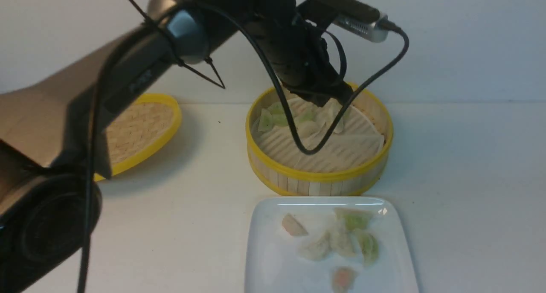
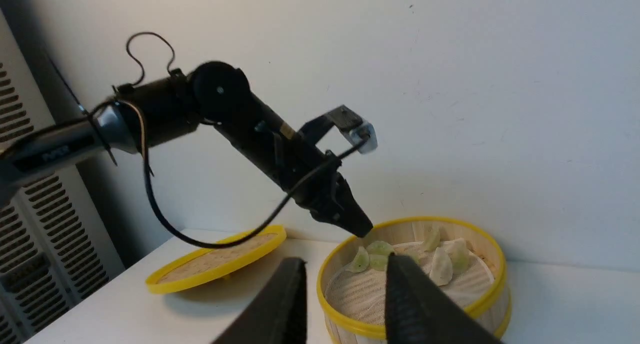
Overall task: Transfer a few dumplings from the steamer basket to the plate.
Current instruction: Use the left arm to grab a dumpling from the steamer
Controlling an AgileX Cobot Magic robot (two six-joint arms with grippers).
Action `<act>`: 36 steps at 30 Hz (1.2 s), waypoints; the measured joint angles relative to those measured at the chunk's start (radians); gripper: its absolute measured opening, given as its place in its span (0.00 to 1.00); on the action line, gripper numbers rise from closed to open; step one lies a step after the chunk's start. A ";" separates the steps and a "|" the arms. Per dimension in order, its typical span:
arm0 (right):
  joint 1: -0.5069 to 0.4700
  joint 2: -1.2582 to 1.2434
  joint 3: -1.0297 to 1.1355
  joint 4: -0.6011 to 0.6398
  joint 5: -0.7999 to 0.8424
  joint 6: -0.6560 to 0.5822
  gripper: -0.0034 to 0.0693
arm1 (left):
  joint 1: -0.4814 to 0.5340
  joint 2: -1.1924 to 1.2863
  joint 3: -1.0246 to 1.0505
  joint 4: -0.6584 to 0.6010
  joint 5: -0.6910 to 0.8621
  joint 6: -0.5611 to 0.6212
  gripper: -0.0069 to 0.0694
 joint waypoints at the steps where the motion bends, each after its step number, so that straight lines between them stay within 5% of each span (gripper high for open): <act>1: 0.000 0.000 0.000 -0.001 0.000 0.000 0.34 | 0.000 0.019 0.000 0.005 -0.022 0.001 0.08; 13: 0.000 0.000 0.000 -0.002 0.016 -0.001 0.34 | 0.050 0.151 0.000 0.023 -0.219 0.009 0.13; 25: 0.000 0.000 0.000 -0.002 0.023 -0.001 0.34 | 0.055 0.222 0.000 0.015 -0.304 0.058 0.55; 36: 0.000 0.000 0.000 0.005 0.031 0.002 0.34 | 0.056 0.282 -0.007 0.060 -0.351 0.058 0.62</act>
